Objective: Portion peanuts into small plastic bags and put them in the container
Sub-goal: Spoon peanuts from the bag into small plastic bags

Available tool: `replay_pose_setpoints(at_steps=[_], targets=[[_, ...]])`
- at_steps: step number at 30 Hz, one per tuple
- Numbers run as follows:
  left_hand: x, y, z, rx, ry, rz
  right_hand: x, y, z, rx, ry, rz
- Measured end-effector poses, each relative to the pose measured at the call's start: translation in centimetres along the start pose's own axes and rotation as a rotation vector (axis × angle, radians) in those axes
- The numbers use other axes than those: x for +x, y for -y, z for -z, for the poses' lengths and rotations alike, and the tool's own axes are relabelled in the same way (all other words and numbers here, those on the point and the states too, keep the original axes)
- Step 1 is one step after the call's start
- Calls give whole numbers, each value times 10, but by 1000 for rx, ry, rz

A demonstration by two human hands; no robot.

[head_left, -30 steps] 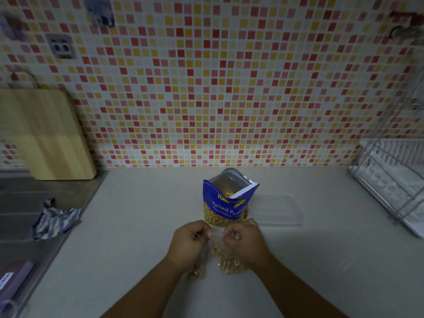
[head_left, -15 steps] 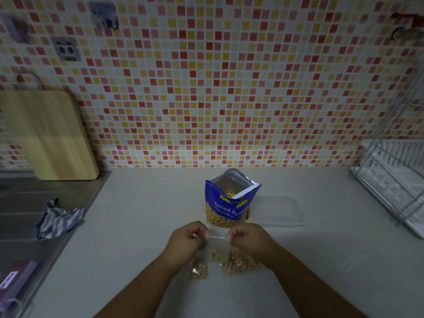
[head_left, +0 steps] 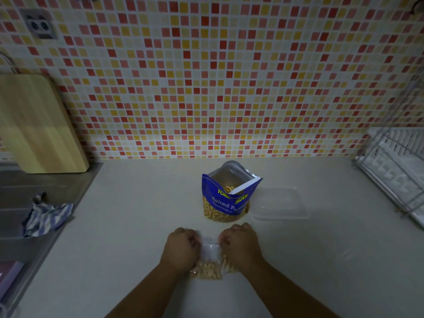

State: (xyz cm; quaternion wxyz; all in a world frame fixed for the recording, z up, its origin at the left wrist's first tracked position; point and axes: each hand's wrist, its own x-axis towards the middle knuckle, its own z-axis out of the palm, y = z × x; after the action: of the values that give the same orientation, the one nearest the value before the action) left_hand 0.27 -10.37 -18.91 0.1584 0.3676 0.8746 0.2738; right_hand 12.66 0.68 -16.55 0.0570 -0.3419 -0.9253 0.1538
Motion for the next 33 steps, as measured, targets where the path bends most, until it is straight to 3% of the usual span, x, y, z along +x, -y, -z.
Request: replay_pose_setpoints(at_steps=[3,7,10,13,16,20,26,30,33], targets=[[0,1,-3,17,-1,21,4,-18,1,54,-34,-57],[-1,-1,-5,28,-57,-3,7,-49,16,186,-81,-266],[-2,-14,-9,33,-98,-99,6,-61,21,222,14,-372],[3,-32,-20,92,-5,-198,6,-61,15,143,154,-328],[9,-42,-29,282,102,-209,5,-58,12,123,156,-344],[12,-45,-35,322,153,-156,1,-52,10,226,128,-419],[16,-46,-32,91,128,-114,-4,-57,11,647,75,-462],[13,-53,-22,-175,118,-102,-10,-64,10,799,82,-445],[7,-56,-18,-226,123,-140,-15,-61,17,833,44,-380]])
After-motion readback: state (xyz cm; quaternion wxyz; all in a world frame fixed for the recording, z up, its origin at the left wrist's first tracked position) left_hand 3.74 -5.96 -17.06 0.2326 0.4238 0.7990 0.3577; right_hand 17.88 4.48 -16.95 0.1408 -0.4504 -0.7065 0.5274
